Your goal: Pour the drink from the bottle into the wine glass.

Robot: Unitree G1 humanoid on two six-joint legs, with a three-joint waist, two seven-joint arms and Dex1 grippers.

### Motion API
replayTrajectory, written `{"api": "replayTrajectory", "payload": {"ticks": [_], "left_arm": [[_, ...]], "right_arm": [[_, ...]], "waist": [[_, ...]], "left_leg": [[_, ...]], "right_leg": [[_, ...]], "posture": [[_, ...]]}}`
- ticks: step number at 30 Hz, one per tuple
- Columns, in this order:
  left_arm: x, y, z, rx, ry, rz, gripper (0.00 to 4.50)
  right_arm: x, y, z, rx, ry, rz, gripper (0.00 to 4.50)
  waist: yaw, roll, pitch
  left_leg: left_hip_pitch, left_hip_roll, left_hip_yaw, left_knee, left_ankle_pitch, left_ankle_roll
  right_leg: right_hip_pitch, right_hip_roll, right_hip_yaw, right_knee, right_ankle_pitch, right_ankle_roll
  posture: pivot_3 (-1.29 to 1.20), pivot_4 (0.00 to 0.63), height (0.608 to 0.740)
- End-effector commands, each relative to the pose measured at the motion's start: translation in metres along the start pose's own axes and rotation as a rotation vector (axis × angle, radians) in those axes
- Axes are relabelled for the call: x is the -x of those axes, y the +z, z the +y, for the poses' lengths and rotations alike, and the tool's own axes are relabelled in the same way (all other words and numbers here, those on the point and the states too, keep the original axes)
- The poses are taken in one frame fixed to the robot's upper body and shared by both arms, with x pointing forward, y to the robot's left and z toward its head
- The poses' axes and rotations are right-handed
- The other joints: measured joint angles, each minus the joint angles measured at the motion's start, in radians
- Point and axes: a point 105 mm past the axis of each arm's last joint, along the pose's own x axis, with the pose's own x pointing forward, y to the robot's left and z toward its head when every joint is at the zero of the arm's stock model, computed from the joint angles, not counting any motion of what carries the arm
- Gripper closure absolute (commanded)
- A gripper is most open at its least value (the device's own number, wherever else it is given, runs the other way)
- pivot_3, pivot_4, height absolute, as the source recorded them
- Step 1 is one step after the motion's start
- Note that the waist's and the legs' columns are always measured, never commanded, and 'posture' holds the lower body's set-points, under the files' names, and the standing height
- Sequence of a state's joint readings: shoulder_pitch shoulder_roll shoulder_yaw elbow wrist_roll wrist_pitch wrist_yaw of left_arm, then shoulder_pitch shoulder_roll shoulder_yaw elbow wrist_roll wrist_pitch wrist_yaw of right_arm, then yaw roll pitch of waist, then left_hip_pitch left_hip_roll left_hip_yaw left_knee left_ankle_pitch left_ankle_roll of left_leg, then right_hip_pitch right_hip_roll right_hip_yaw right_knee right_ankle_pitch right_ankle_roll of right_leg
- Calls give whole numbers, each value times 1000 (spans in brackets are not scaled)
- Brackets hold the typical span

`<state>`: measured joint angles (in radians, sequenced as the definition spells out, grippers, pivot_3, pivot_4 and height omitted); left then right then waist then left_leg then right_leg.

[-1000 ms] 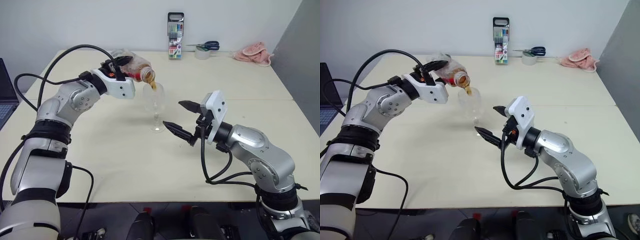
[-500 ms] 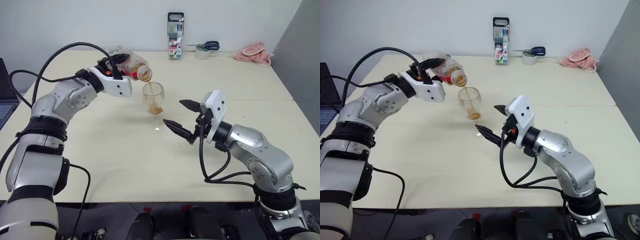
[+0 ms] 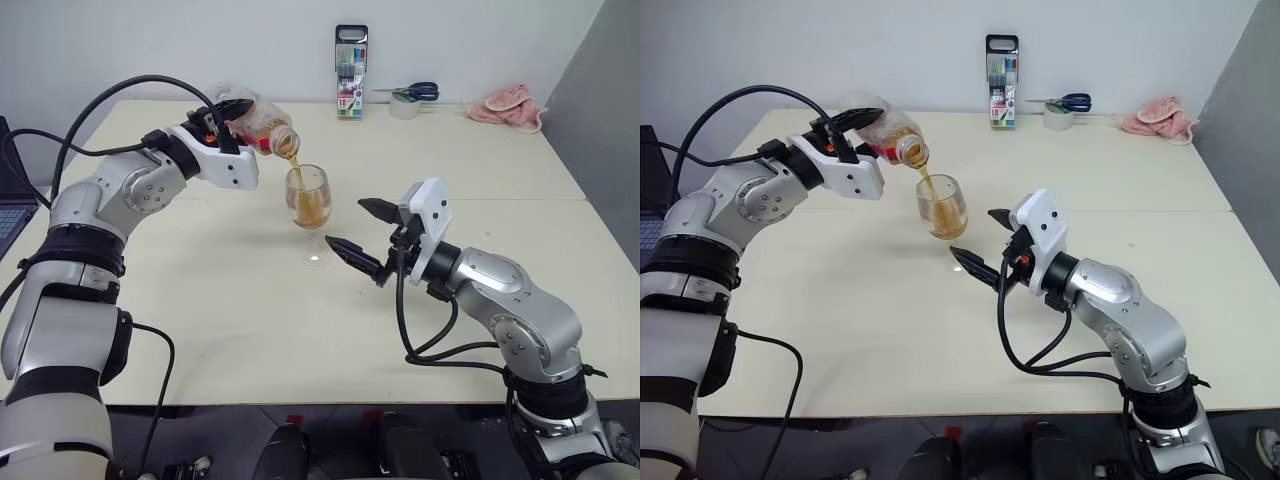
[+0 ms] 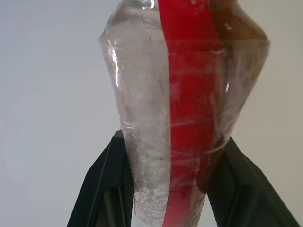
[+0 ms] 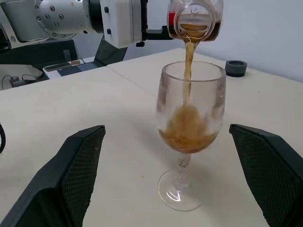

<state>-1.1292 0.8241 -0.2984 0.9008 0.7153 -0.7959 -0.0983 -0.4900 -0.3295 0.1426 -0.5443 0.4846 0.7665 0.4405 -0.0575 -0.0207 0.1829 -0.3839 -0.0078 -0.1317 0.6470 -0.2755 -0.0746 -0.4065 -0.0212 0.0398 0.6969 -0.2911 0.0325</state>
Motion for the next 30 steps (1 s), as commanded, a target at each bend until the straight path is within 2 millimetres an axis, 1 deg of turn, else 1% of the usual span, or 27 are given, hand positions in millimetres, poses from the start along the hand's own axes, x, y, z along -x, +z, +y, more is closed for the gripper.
{"api": "replayTrajectory", "payload": {"ticks": [1, 16, 30], "left_arm": [[1, -2, 31, -45, 83, -3, 2837], [1, -5, 37, -65, 87, 1, 2837], [-1, -4, 41, -75, 87, -3, 2837]], "right_arm": [[-1, 11, 4, 26, 17, -50, 0], [-2, 6, 5, 34, 20, -59, 0], [-3, 9, 7, 40, 17, -87, 0]], "waist": [[0, 0, 0], [0, 0, 0], [-1, 0, 0]], "left_leg": [[0, 0, 0, 0, 0, 0], [0, 0, 0, 0, 0, 0], [0, 0, 0, 0, 0, 0]], "right_leg": [[0, 0, 0, 0, 0, 0], [0, 0, 0, 0, 0, 0], [0, 0, 0, 0, 0, 0]], "posture": [[0, 150, 740], [0, 150, 740], [0, 150, 740]]}}
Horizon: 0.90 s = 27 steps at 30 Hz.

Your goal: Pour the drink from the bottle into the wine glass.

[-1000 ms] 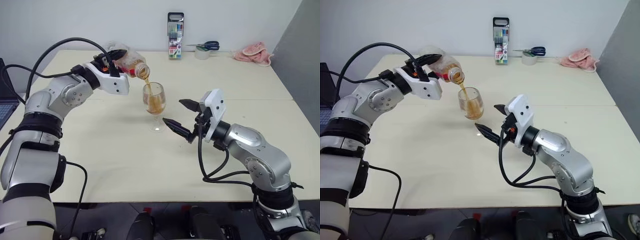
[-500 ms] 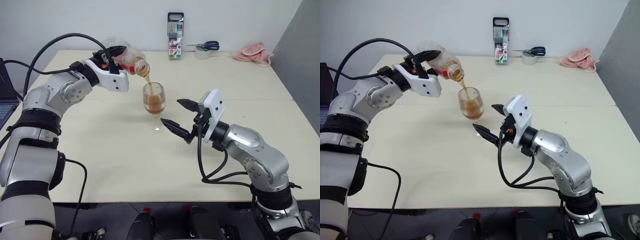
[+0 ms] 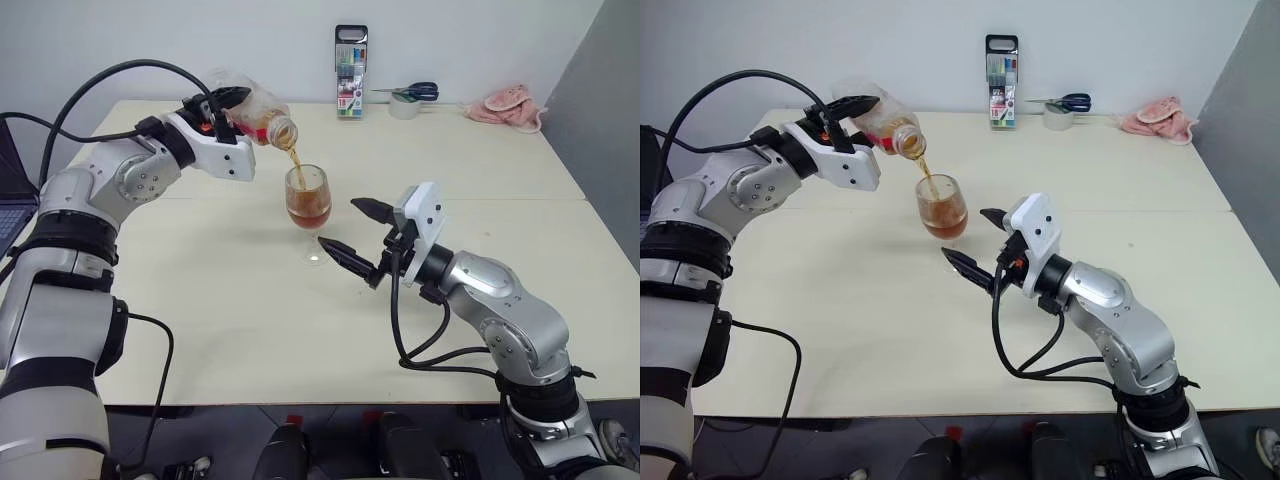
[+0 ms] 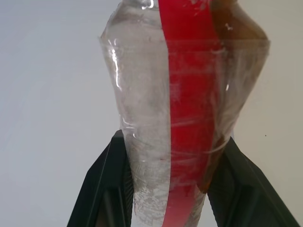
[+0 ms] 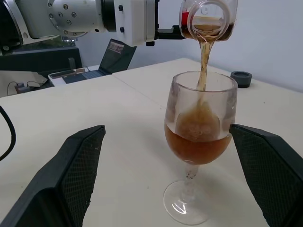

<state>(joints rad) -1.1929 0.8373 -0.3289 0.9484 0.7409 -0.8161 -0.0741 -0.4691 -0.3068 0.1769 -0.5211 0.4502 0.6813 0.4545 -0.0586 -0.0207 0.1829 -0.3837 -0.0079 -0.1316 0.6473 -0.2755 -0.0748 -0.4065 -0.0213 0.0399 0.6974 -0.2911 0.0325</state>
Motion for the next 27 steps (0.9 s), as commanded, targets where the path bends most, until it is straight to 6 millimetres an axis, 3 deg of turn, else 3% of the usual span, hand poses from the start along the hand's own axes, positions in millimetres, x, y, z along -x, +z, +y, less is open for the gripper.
{"api": "replayTrajectory", "payload": {"ticks": [1, 7, 21, 27], "left_arm": [[0, -1, 29, -31, 81, -5, 2837], [-1, 0, 28, -13, 82, -8, 2837], [0, 10, 7, 218, 83, -17, 2837], [8, 7, -2, 531, 152, 52, 2838]], "right_arm": [[1, 11, 1, 28, 2, -47, 0], [1, 11, 2, 30, 1, -48, 0], [1, 16, 5, 75, 10, -76, 0], [-1, 25, 10, 140, 43, -123, 0]], "waist": [[0, 0, 0], [0, 0, 0], [-2, 0, 0], [-2, 0, 0]], "left_leg": [[0, 0, 0, 0, 0, 0], [0, 0, 0, 0, 0, 0], [0, 0, 0, 0, 0, -1], [0, 0, -1, 1, 1, -1]], "right_leg": [[0, 0, 0, 0, 0, 0], [0, 0, 0, 0, 0, 0], [0, 0, 0, 0, 0, 0], [0, 0, 0, 1, 0, 0]], "posture": [[0, 150, 740], [0, 150, 740], [0, 150, 740], [0, 150, 740]]}}
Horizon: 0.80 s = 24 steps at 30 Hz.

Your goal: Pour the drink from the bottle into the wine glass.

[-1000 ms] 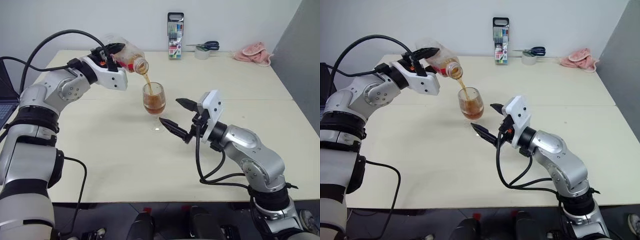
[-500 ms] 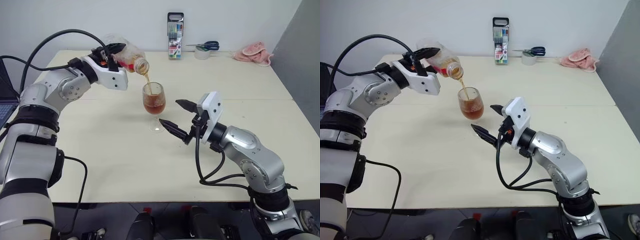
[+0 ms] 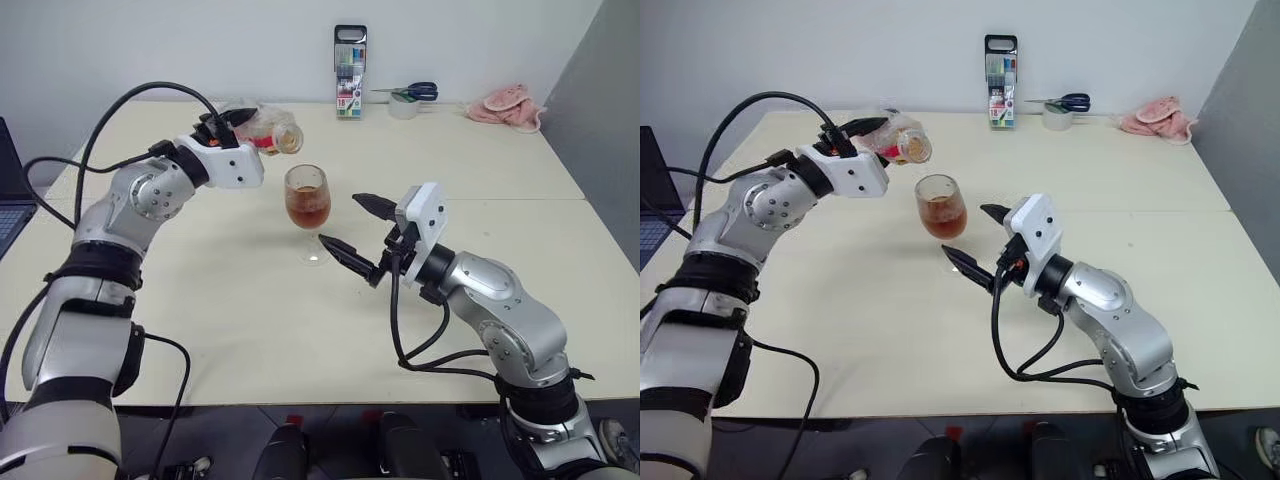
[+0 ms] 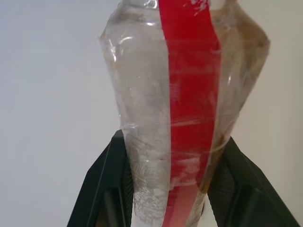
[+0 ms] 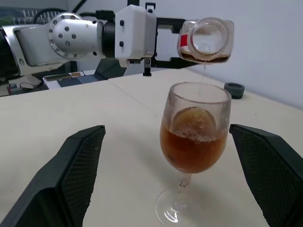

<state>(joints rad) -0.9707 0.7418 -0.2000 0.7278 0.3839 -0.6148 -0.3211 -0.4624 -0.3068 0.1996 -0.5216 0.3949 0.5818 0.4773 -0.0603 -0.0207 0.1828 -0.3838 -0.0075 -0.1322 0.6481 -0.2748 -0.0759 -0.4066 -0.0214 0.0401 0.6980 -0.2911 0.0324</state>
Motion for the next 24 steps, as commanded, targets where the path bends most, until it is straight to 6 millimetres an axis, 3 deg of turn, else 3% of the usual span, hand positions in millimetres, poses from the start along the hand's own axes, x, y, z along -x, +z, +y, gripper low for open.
{"api": "replayTrajectory", "payload": {"ticks": [1, 4, 7, 12, 17, 24], "left_arm": [[10, -4, 26, 231, 153, 41, 2838], [23, -18, 19, 461, 200, 122, 2838], [46, -36, -9, 778, 208, 220, 2838], [73, -48, -41, 1072, 214, 322, 2838], [95, -60, -63, 1204, 218, 405, 2838], [111, -63, -85, 1235, 174, 439, 2838]], "right_arm": [[-1, 17, 7, 68, 49, -61, 0], [0, 14, 10, 73, 86, -33, 0], [1, 9, 12, 43, 129, 20, 0], [2, 6, 12, 29, 163, 80, 0], [-3, 2, 13, 31, 183, 122, 0], [-5, 4, 16, 36, 200, 124, 0]], "waist": [[0, 0, 0], [-5, 0, 0], [-10, 0, 0], [-17, 0, 0], [-15, -1, -1], [-8, -1, -1]], "left_leg": [[0, 0, 0, 0, 0, 0], [0, 0, 0, 1, 0, 0], [1, 0, 0, 1, 0, -1], [0, 1, -1, 2, 0, -1], [0, 1, -2, 2, 0, 0], [1, 0, -1, 2, 0, 0]], "right_leg": [[0, 0, 0, 0, 0, 0], [0, 0, 0, 1, 0, 0], [0, 0, 0, 1, 0, 0], [0, 0, 0, 1, 0, 0], [1, 0, 0, 1, 0, 0], [1, -1, 0, 0, 0, 0]], "posture": [[0, 150, 740], [0, 150, 740], [0, 150, 740], [0, 150, 740], [0, 150, 740], [0, 150, 740]]}}
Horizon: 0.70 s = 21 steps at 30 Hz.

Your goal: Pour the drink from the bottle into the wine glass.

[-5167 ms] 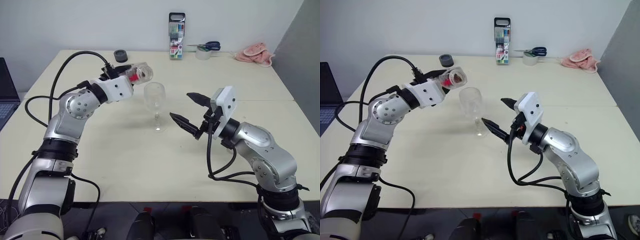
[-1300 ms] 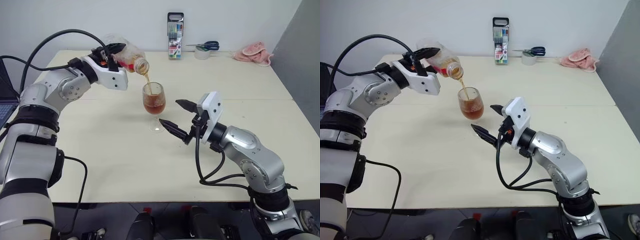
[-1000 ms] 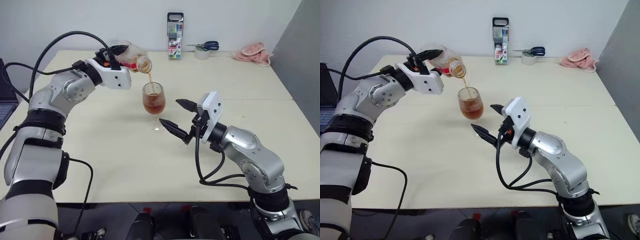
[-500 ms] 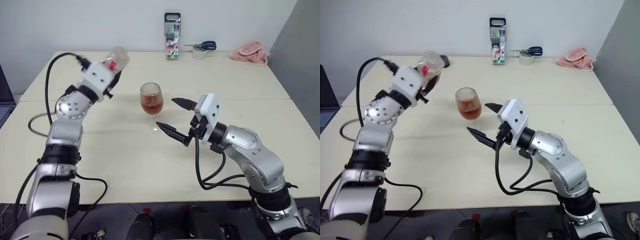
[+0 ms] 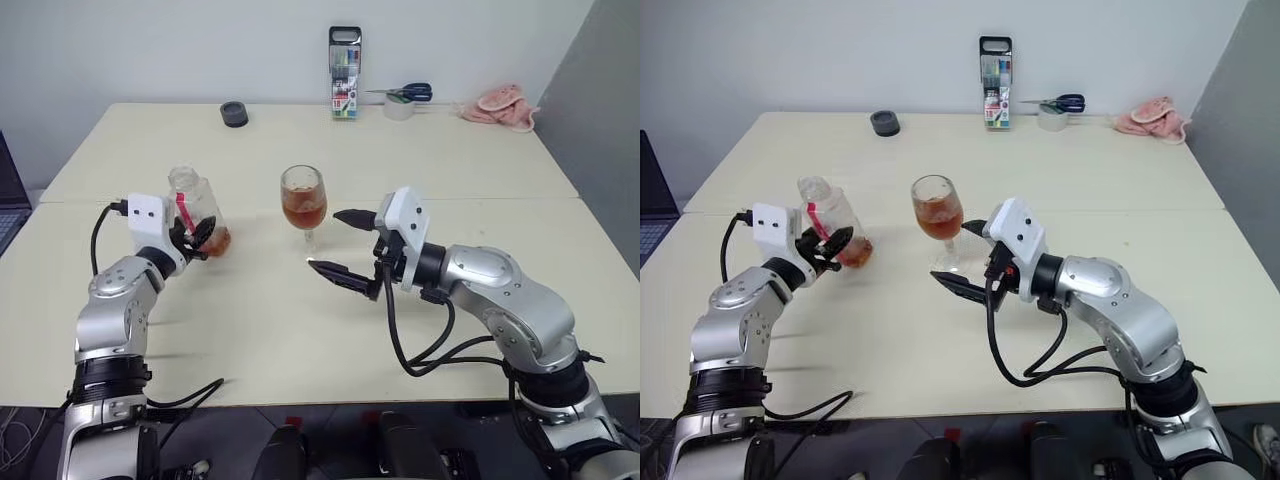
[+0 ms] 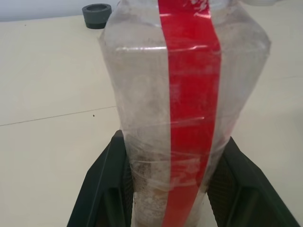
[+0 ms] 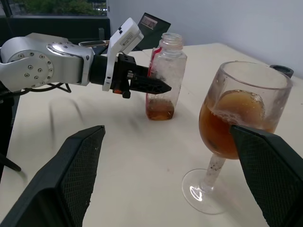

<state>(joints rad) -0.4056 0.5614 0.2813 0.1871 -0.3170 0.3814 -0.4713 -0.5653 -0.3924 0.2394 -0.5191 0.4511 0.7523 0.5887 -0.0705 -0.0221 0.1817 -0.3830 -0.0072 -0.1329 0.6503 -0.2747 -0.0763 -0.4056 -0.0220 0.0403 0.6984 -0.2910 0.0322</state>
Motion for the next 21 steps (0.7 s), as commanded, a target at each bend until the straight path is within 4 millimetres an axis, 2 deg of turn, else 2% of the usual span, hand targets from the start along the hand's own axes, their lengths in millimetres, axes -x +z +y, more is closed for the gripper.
{"api": "replayTrajectory", "payload": {"ticks": [1, 3, 11, 12, 16, 18, 21], "left_arm": [[7, 1, 2, -9, -11, -26, 2838], [8, -3, 2, -30, -18, -22, 2838], [13, -7, 3, -82, -25, -31, 242], [13, -8, 3, -88, -26, -32, 34], [16, -8, 2, -163, -1, -51, 34], [21, -6, -4, -151, -13, -92, 34], [30, -12, -4, -171, 43, -82, 34]], "right_arm": [[-1, 11, 3, 36, 16, -28, 0], [-2, 11, 4, 35, 17, -27, 0], [-3, 9, 5, 29, 18, -24, 0], [-4, 9, 5, 29, 18, -23, 0], [-1, -3, 4, 26, -5, -9, 0], [5, -17, 2, 16, -41, -13, 0], [16, -40, -3, -12, -141, -33, 0]], "waist": [[6, 0, 0], [7, 0, 0], [11, 0, 0], [12, 0, 0], [14, 0, 0], [15, -2, -2], [17, -3, -2]], "left_leg": [[0, 0, 0, 0, 0, 0], [0, 0, 0, 0, 0, 0], [1, 0, 1, -1, -1, 1], [1, 0, 1, -1, -1, 1], [1, 0, 1, -1, -1, 1], [0, 0, 0, -1, -1, 1], [1, 0, 1, -2, -1, 1]], "right_leg": [[0, 0, 0, 0, 0, 0], [0, 0, 0, 0, 0, 0], [0, 0, 0, 0, 0, 0], [0, 0, 0, 0, 0, 0], [0, 0, 0, -1, 0, 0], [0, 0, 0, -1, 0, 0], [0, -1, 0, -2, 0, 0]], "posture": [[0, 150, 740], [0, 150, 740], [0, 150, 740], [0, 150, 740], [0, 150, 740], [0, 150, 740], [0, 150, 740]]}}
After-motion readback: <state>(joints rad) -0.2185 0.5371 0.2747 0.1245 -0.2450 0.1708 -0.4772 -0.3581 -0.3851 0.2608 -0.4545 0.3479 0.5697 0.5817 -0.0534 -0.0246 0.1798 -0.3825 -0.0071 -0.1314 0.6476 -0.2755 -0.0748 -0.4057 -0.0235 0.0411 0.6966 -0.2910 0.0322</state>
